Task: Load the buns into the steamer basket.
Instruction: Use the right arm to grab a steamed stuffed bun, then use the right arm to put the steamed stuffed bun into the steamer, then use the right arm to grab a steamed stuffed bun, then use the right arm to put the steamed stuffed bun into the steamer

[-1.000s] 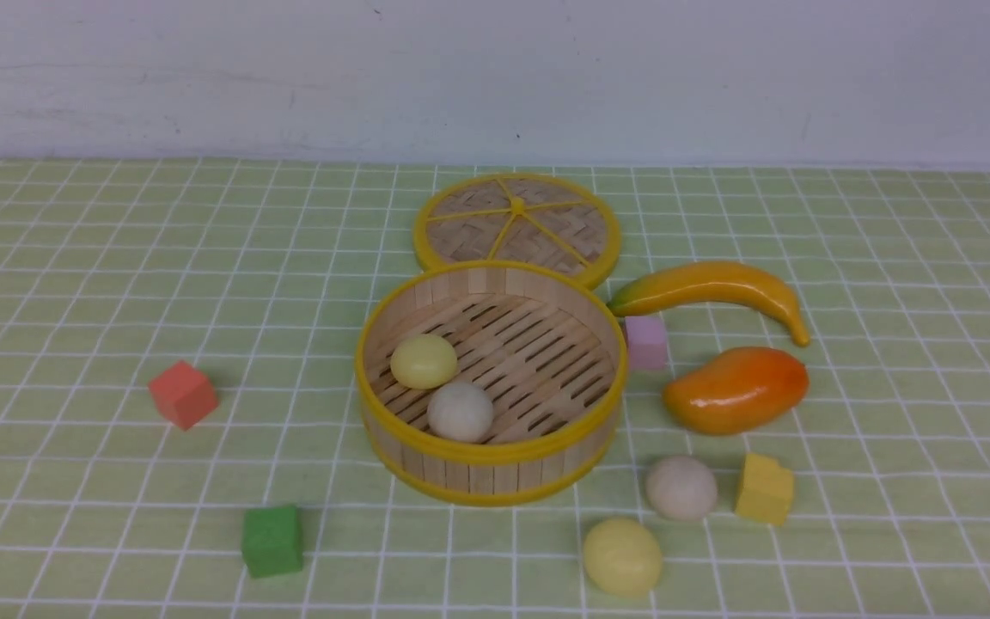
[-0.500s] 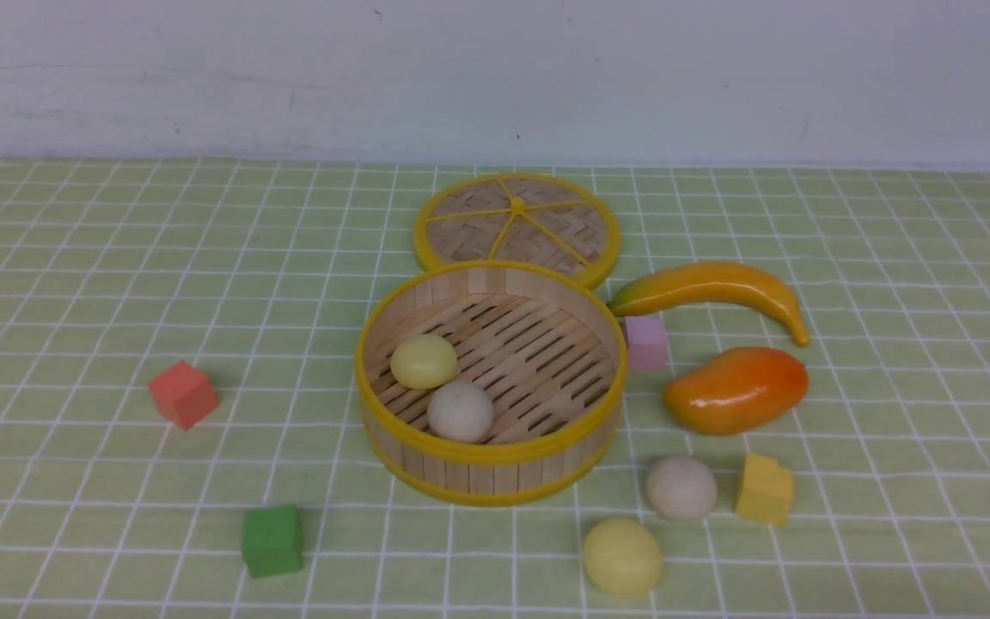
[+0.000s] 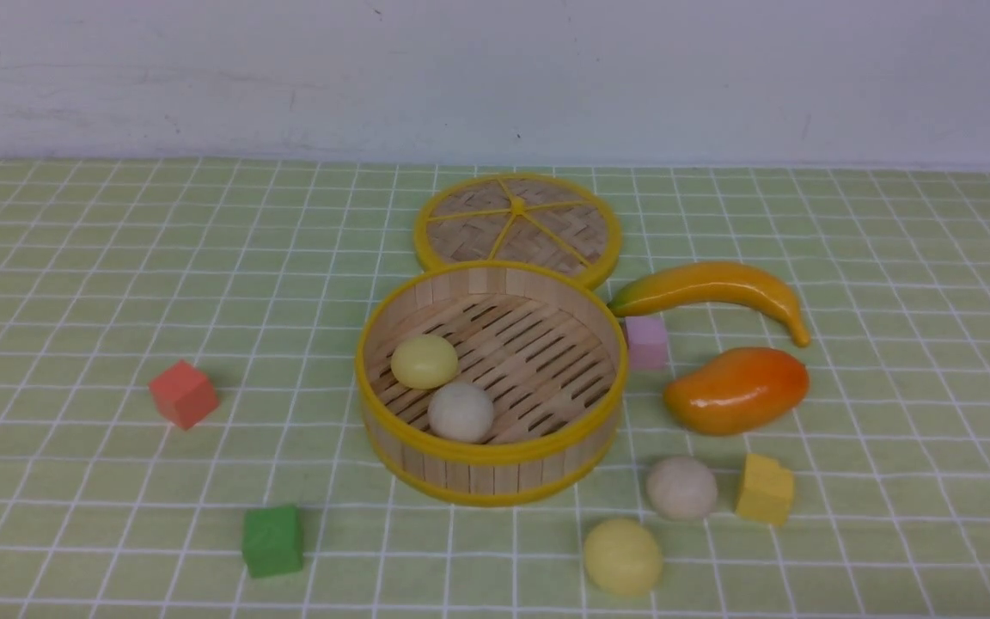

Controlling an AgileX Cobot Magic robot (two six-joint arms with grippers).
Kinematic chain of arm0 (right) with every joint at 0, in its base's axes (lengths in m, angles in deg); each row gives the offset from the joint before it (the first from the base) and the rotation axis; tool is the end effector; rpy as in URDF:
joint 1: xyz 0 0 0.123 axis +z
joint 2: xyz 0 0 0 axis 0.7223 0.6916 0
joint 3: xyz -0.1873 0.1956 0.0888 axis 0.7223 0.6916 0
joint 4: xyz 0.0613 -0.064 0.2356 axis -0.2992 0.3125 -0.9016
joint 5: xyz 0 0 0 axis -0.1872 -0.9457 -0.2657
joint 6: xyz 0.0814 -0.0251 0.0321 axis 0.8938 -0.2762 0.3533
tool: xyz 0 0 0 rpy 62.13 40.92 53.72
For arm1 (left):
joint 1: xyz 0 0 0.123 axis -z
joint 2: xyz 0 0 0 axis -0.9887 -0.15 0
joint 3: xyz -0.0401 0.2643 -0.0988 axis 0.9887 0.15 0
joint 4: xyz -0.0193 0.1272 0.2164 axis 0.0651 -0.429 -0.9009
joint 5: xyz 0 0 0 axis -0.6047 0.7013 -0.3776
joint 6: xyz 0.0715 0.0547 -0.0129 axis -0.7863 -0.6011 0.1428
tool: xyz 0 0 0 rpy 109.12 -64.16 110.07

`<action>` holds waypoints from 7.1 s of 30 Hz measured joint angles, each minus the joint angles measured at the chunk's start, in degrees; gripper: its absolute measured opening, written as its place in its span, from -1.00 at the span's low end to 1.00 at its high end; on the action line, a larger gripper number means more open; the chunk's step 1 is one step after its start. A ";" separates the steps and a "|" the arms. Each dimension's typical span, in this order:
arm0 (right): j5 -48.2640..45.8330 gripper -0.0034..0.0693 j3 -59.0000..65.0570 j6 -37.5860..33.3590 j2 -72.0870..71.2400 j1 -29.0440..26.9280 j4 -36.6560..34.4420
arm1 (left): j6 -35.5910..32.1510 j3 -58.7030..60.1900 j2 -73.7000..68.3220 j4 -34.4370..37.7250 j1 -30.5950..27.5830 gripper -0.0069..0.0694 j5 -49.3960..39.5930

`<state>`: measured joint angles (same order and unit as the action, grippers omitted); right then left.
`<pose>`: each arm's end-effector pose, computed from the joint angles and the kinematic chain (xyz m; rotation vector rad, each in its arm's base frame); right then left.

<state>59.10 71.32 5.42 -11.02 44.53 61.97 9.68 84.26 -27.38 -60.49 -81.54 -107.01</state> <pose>0.0538 0.0057 0.2207 0.0761 1.3197 0.1879 0.0525 0.0002 0.1707 -0.1963 1.8668 -0.1401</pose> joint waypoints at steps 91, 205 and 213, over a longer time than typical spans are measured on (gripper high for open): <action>-61.02 -0.90 -78.28 -32.10 110.49 27.39 -27.81 | 0.00 0.00 0.00 0.00 0.00 -0.51 0.00; -46.84 -0.91 -87.07 -34.48 99.13 28.05 -39.12 | 0.00 0.00 0.00 0.00 0.00 -0.27 0.00; -38.37 -0.92 -88.51 -34.48 108.82 28.05 -45.72 | 0.00 0.00 0.00 0.00 0.00 -0.25 0.00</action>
<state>20.73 -17.19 -29.06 97.81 72.57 16.26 9.68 84.26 -27.38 -60.49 -81.54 -107.01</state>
